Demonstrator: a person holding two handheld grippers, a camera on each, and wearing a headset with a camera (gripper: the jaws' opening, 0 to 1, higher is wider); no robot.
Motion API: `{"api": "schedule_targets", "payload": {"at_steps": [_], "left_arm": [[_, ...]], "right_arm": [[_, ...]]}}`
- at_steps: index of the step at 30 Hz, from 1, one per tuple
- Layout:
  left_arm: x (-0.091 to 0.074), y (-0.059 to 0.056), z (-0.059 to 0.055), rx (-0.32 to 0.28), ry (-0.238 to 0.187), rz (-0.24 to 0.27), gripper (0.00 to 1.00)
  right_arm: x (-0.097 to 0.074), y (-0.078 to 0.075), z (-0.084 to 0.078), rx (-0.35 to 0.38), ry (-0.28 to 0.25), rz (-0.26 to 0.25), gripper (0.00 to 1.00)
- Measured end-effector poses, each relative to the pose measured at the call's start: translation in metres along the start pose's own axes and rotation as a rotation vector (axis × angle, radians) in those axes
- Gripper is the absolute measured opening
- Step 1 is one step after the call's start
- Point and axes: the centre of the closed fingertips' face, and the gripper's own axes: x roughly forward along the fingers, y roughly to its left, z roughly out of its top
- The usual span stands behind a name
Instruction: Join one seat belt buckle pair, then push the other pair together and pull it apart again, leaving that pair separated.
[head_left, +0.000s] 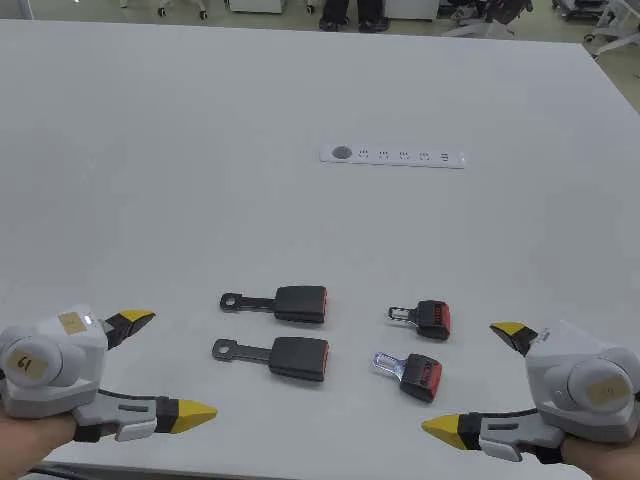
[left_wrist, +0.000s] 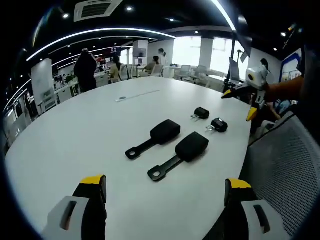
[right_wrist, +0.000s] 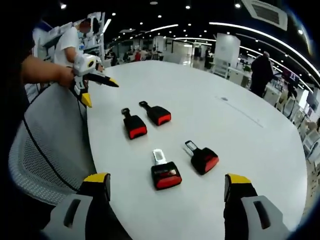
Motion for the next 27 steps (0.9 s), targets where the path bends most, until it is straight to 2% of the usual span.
{"api": "schedule_targets", "payload": {"at_steps": [3, 5, 12, 15, 17, 27], "left_arm": [[0.0001, -0.0017, 0.0017, -0.004, -0.004, -0.001, 0.99], [-0.0002, -0.0032, 0.0048, -0.012, -0.014, -0.004, 0.99], [-0.0007, -0.0003, 0.0001, 0.003, 0.001, 0.001, 0.99], [-0.0009, -0.0016, 0.0026, -0.005, -0.008, -0.001, 0.99], [-0.0011, 0.0013, 0.0015, -0.004, -0.008, 0.002, 0.99], [-0.0015, 0.0008, -0.0004, 0.003, -0.004, 0.001, 0.99]], "right_arm": [[0.0003, -0.0009, -0.0025, -0.012, 0.016, -0.002, 0.9], [0.0003, -0.0005, -0.0012, -0.01, 0.009, -0.001, 0.91], [-0.0011, -0.0001, -0.0005, -0.014, 0.01, -0.001, 0.9], [-0.0017, 0.0003, -0.0004, -0.016, 0.01, -0.002, 0.9], [-0.0021, 0.0005, -0.0001, -0.018, 0.009, -0.002, 0.9], [-0.0044, 0.0003, 0.0, -0.017, 0.008, -0.01, 0.89]]}}
